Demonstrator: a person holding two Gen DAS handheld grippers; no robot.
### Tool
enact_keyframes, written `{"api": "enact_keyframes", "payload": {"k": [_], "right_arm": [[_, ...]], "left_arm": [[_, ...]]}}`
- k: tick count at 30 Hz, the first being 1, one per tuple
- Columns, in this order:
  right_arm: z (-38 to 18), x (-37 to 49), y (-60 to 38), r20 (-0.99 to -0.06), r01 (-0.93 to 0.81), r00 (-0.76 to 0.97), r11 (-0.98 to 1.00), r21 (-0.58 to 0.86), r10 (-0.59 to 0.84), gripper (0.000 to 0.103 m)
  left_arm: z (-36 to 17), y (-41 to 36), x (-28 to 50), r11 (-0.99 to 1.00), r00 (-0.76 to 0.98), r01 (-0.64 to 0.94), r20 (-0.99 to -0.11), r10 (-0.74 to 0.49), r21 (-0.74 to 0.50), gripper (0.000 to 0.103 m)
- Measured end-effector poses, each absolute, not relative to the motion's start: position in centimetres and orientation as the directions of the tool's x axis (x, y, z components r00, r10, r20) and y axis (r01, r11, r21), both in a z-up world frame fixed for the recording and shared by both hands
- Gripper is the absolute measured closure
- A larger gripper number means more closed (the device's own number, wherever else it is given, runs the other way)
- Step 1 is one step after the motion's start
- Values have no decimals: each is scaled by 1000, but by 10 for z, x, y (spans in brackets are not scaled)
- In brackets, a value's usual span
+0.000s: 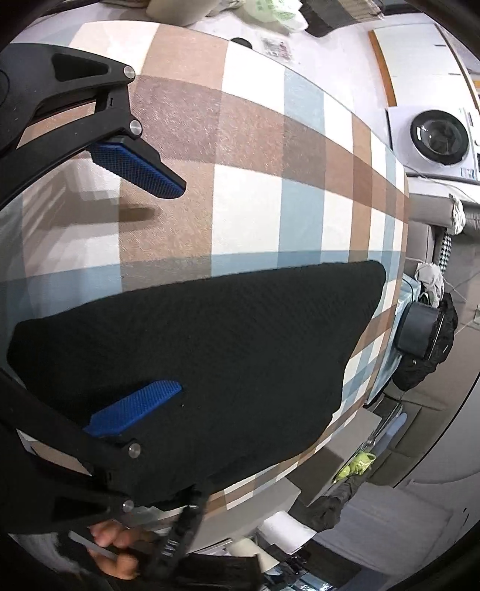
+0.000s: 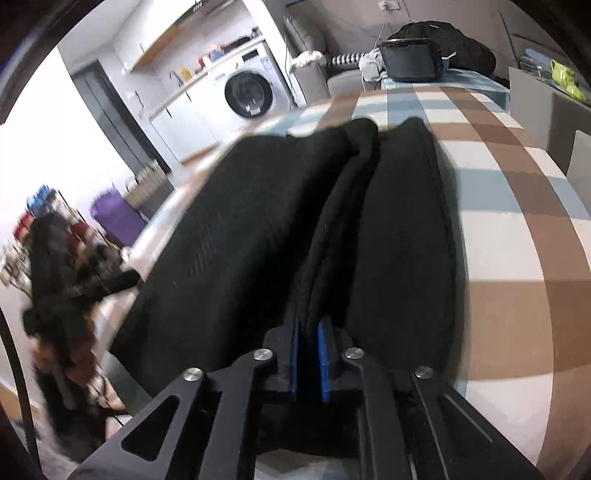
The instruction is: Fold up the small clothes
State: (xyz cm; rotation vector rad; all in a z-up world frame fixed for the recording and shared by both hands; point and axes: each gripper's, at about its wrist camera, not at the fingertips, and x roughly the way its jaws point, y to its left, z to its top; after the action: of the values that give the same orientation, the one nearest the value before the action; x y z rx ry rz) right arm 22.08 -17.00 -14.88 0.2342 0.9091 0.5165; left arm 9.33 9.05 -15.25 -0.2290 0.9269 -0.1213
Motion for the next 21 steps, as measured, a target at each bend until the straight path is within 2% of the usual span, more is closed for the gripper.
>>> {"api": "enact_keyframes", "payload": {"k": [1,7,9,10,13,15,17,19,21], "right_arm": [[-149,231,-172,-685,-315,500,848,427,530,78],[-156,293,-168,-706,-195,465,840,506,533,79],[-148,307,-160,-730,-187,471,865,465,494,94],[-140,309,-157,-706,-214,497,860,464,505,98],[-118,299,-155,-649,-272,586,872,407,485,99],[-127,307,-154,-713,-244,559,906,346,423,98],[-141,314,-157,-774,-208,506,925,319,381,95],[-141,310,-166,-747,-203,516,907,369,419,91],[-135,304,-171,-718,-202,548,901,385,430,81]], "left_arm": [[-154,90,95,968,593,5,-779,-204,-250,5],[-155,86,106,972,594,11,-780,-196,-236,5],[-155,88,109,971,594,5,-780,-196,-240,5],[-155,89,111,970,593,3,-780,-197,-243,5],[-155,91,114,971,596,-2,-780,-191,-239,5],[-157,92,117,971,590,-8,-785,-189,-240,5],[-160,92,119,971,582,-11,-791,-188,-239,5],[-161,90,120,973,582,-3,-791,-188,-233,5],[-163,89,121,973,582,-1,-791,-187,-231,5]]}}
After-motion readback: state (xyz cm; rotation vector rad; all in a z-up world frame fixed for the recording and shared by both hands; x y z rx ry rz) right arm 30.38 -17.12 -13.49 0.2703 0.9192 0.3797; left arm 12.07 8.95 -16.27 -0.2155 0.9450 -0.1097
